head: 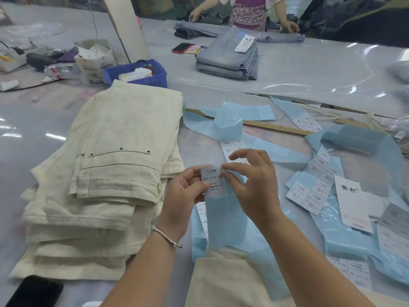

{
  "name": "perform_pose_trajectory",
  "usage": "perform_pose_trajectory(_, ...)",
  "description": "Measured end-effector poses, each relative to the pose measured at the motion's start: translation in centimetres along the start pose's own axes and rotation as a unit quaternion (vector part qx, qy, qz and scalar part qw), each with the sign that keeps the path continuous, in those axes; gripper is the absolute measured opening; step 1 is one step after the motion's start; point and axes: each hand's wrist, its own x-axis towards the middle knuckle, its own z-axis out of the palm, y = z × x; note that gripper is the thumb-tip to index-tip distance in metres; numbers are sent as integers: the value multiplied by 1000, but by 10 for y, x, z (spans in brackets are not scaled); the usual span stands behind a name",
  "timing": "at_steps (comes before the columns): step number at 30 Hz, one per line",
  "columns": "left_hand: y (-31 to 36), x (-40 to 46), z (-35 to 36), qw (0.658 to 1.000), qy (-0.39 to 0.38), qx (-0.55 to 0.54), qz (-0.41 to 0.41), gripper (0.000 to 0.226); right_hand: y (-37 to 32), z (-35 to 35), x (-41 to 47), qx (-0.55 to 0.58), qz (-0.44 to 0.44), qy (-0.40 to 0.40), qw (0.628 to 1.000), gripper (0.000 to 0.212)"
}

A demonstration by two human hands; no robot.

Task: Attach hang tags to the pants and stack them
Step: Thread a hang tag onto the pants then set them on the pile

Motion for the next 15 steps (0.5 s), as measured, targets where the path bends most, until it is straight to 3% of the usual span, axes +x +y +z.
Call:
perform_pose_trajectory(5, 0, 2, 1, 1000, 6, -25, -17, 21, -4, 2, -3, 29, 34, -12, 999, 5)
perform_pose_trajectory(9, 2, 2, 2, 1000, -4, -18, -12, 23, -5, 1, -1, 97, 96, -31, 990, 3)
perform_pose_trajectory(15, 3, 0, 4, 1000, -5, 17, 7, 30, -10, 4, 1, 103, 124, -28, 987, 10)
